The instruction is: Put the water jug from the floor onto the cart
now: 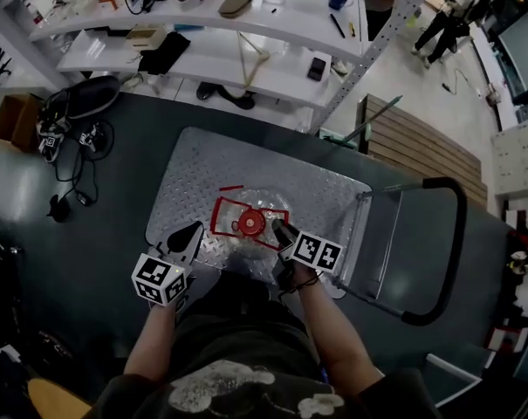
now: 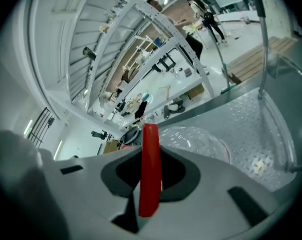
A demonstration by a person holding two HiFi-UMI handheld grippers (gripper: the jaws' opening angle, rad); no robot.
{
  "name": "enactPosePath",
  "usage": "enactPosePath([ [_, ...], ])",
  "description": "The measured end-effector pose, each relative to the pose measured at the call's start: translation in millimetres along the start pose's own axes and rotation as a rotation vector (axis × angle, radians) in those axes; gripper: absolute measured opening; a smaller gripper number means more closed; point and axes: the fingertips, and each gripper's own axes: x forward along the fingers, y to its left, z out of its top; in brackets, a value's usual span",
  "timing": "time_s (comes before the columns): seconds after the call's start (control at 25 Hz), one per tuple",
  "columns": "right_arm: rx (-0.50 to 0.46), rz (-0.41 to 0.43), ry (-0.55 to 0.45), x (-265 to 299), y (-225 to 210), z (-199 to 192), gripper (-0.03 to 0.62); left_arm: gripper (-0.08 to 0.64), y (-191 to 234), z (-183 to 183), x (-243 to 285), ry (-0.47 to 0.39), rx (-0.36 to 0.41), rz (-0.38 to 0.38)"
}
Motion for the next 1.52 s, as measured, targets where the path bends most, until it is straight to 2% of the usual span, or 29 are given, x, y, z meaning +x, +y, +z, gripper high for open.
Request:
enactPosePath([
  [0.12,-0.031,-0.025,-0.003,4.4,-3.6,7.7,0.041,0.005,5.2,-2.8,6.9,0.016,-0.009,-0.02],
  [0.48,0.003,-0.075,-0.017,-13.6,-36.3,6.1,0.041,0.005,-6.3,-8.4,16.9,0.04,-0.011,-0.07],
  [0.68,0.022,-0.153,-0.064,-27.5,-66.4,18.5,0.041,0.005,-20.3,-8.9,16.3,0.041,-0.006,-0.09],
  [0.88,-0.019,-0.202,-0.035,-34.8,-79.8,23.7,0.04,0.005,-26.3,-8.4,13.4,0.041,0.002,-0.1],
  [1.2,-0.082,-0.192,-0.065,-35.3,-72.3,22.8,0.048,0.005,-33.1,-1.9,9.8,0.022,0.007,-0.101],
  [1.4,-0.124,-0.136,-0.025,-38.1,-62.4,13.2,0.152,0.005,-38.2,3.9,4.8,-0.009,0.008,-0.092],
  [1.52,-0.139,-0.12,-0.006,-43.8,-61.2,6.9,0.177,0.005,-45.8,8.8,3.3,-0.03,0.015,-0.087],
])
